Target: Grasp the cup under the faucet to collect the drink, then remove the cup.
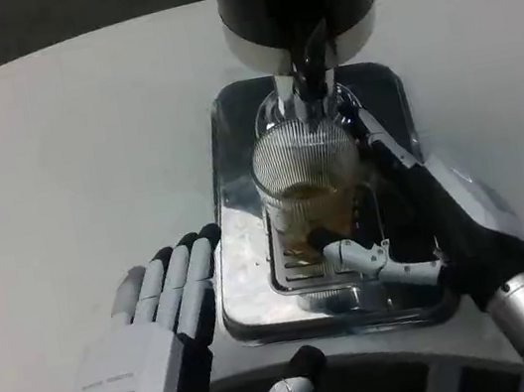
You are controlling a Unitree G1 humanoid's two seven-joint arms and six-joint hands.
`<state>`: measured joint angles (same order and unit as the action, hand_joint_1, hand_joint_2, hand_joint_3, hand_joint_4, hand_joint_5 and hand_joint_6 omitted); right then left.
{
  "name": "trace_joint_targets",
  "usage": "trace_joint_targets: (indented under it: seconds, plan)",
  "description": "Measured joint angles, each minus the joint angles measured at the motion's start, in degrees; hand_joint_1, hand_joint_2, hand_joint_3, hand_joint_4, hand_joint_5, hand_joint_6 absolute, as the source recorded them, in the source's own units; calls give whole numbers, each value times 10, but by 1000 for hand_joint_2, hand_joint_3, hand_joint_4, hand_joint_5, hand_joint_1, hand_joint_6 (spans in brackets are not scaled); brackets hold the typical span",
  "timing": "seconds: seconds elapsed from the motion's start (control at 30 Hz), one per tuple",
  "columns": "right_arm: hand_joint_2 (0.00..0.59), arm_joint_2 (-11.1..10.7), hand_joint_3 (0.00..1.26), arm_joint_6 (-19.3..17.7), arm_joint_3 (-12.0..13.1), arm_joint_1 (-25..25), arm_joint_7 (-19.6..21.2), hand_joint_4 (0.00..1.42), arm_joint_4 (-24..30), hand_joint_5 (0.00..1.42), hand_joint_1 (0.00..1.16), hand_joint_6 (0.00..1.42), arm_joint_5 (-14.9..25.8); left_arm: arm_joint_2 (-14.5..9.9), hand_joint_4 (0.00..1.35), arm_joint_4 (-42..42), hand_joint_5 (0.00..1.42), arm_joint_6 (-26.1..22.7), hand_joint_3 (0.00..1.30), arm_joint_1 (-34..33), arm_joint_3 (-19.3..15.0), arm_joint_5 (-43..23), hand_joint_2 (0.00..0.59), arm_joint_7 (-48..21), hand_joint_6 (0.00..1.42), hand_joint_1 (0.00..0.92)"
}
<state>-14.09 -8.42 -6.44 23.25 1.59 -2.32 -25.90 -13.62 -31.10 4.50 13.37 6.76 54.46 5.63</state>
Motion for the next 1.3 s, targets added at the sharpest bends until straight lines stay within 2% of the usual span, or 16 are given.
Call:
trace_joint_targets:
  seconds: [0.37,1.07,1.3]
  plan:
    - [246,4,0,-12,-21,16,-1,74,-20,134,598,264,6,0,0,-9,0,-4,0,9,-8,-2,203,-3,0,0]
    - [228,28,0,-14,-19,70,6,105,-84,156,608,283,38,5,0,-10,0,-14,0,-1,-11,-3,203,-15,0,0]
    - [230,31,4,-16,-31,72,8,119,-86,159,612,297,37,8,0,-10,0,-18,0,1,-12,-3,203,-15,0,0]
